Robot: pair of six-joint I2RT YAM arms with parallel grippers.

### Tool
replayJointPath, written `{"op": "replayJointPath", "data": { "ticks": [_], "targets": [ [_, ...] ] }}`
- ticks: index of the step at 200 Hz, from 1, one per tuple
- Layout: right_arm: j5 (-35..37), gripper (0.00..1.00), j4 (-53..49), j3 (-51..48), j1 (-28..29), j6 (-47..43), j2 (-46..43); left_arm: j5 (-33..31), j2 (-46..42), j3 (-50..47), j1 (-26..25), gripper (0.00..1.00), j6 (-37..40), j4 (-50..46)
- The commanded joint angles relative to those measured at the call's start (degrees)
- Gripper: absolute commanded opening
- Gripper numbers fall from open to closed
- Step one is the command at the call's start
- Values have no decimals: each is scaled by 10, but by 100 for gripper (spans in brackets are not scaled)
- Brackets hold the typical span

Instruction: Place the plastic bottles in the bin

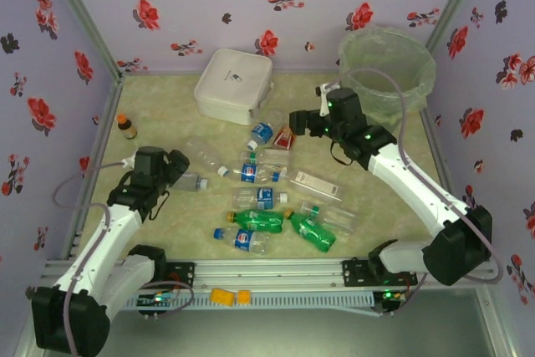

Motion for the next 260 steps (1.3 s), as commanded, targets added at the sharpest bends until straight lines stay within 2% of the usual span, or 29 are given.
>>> {"op": "replayJointPath", "data": {
  "ticks": [1,37,69,90,120,166,223,260],
  "targets": [
    [34,100,23,-26,0,8,-21,-37,10,-32,19,100,-76,13],
    [64,100,-2,-49,-1,38,-11,-41,67,-72,45,100,-184,93],
    [74,100,10,-62,-7,68,-12,-42,137,-58,48,100,-189,148],
    [70,100,41,-87,-18,93,-26,-38,186,-33,48,100,-185,146],
    [28,100,89,-117,-35,107,-37,-24,242,-5,48,100,-195,128],
    [31,100,46,-89,-37,105,10,-10,297,10,48,98,-222,101],
    [-47,100,84,-89,-33,100,42,-6,287,9,48,73,-214,110],
    [-159,100,142,-104,-27,84,46,-18,214,-12,48,60,-190,144]
  ]
}}
